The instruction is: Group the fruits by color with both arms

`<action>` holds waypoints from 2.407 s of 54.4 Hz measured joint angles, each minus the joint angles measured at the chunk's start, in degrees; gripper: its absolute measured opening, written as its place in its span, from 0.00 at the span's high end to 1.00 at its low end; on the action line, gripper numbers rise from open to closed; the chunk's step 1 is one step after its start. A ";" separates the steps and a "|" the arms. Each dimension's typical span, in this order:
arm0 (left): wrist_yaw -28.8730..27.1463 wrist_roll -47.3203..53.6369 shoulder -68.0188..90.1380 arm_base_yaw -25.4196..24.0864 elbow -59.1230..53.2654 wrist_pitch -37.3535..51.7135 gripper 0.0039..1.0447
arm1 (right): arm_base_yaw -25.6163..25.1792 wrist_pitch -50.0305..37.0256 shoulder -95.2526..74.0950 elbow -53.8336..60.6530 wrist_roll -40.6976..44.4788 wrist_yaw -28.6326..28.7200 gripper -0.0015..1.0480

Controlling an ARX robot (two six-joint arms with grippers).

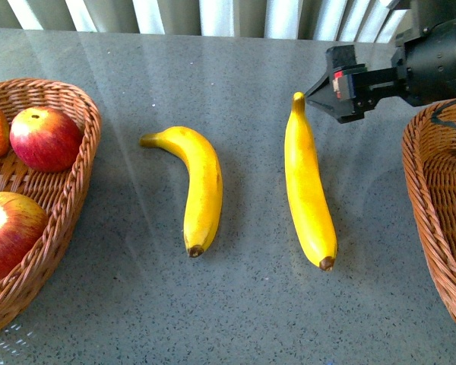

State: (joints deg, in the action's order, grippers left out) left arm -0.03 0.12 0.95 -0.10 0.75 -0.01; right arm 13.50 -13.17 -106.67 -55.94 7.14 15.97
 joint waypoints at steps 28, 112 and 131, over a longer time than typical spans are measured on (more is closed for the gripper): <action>0.00 0.00 0.00 0.00 0.00 0.00 0.09 | 4.92 3.48 -11.21 -8.55 0.92 -0.26 0.09; 0.02 0.00 -0.02 0.00 0.00 0.00 0.09 | 3.13 -0.42 -1.09 -3.93 -6.47 5.90 0.69; 0.00 0.00 0.00 0.00 0.00 0.00 0.09 | -4.98 -2.62 14.71 9.62 -7.61 10.99 0.70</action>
State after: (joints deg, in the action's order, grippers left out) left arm -0.03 0.12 0.95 -0.10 0.75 -0.01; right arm 8.51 -15.79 -91.96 -46.33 -0.47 26.96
